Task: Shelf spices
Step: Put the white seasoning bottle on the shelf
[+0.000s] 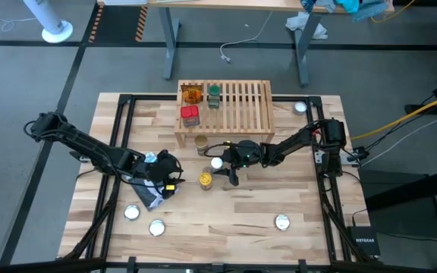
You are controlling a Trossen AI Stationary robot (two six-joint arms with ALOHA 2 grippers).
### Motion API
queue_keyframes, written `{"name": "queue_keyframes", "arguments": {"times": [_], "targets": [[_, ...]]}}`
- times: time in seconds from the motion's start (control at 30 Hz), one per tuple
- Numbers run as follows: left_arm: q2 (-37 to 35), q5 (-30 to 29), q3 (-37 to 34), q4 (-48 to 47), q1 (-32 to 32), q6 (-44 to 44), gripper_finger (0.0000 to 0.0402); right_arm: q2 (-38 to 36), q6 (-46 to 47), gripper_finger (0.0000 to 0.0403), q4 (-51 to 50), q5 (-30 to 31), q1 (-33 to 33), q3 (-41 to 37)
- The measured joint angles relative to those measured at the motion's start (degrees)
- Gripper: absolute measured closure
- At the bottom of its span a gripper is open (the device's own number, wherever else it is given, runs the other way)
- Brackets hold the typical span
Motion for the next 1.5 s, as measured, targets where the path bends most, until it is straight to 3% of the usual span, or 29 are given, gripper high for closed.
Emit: {"name": "queue_keyframes", "arguments": {"times": [0.53, 1.0, 1.2, 1.5], "targets": [[-0.02, -0.02, 0.0, -0.02, 0.0, 0.0, 0.0219, -4.31, 0.09, 0.0194, -3.65, 0.79, 0.02, -0.04], [-0.01, -0.02, 0.0, -0.02, -0.01, 0.02, 0.0219, -20.14, 0.17, 0.0194, -14.75, 3.03, 0.02, -0.04], [-0.01, -0.01, 0.0, -0.01, -0.02, 0.01, 0.0219, -26.81, -1.95, 0.0194, -18.35, 7.08, -0.2, -0.04], [-0.02, -0.02, 0.0, 0.0, -0.01, 0.0, 0.0219, -30.73, -4.59, 0.0194, -26.8, 6.22, -7.38, 4.9]]}}
